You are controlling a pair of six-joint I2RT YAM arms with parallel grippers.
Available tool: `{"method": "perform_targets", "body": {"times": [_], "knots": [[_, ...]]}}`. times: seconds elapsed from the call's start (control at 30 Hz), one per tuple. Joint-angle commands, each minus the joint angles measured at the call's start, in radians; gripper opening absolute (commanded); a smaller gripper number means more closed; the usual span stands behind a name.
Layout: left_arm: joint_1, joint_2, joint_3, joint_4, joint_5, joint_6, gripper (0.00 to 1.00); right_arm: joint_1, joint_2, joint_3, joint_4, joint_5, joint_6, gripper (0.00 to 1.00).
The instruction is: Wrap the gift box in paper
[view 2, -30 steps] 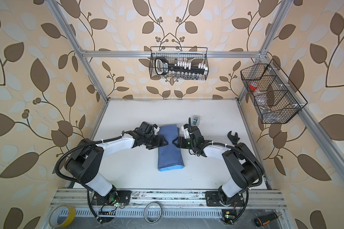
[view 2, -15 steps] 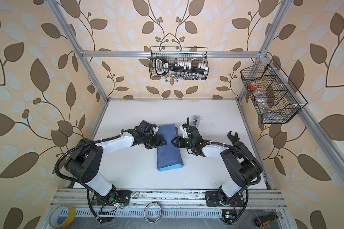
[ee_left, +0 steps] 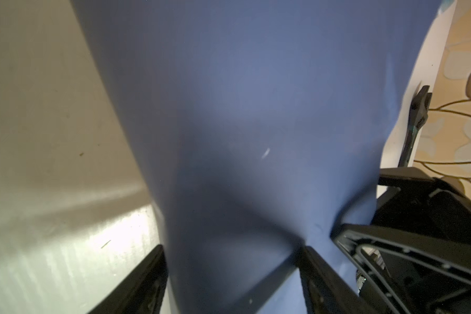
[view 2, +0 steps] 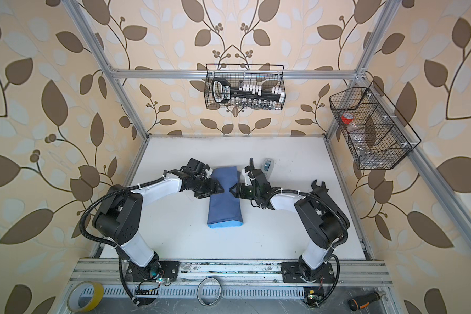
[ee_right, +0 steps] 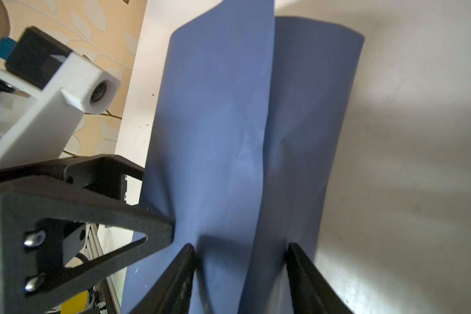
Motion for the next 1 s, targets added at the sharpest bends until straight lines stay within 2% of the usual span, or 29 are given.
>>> {"method": "perform_targets", "body": {"times": [0.0,0.27,0.57,0.77,0.97], "knots": [[0.009,0.043,-0.022,-0.046,-0.071,0.034,0.76,0.004,0.028,0.038,-0.013,-0.047,-0.007,0.56],[0.009,0.052,-0.058,-0.034,-0.084,0.039,0.76,-0.084,-0.078,0.063,-0.107,-0.080,-0.066,0.65],[0.009,0.053,-0.059,-0.035,-0.086,0.048,0.76,-0.301,-0.209,0.052,-0.221,-0.061,-0.147,0.66],[0.008,0.054,-0.058,-0.031,-0.088,0.045,0.76,-0.438,-0.159,0.085,-0.209,-0.072,-0.116,0.63],[0.009,0.046,-0.061,-0.026,-0.082,0.044,0.76,-0.484,-0.022,0.185,-0.213,-0.081,-0.105,0.58]]}}
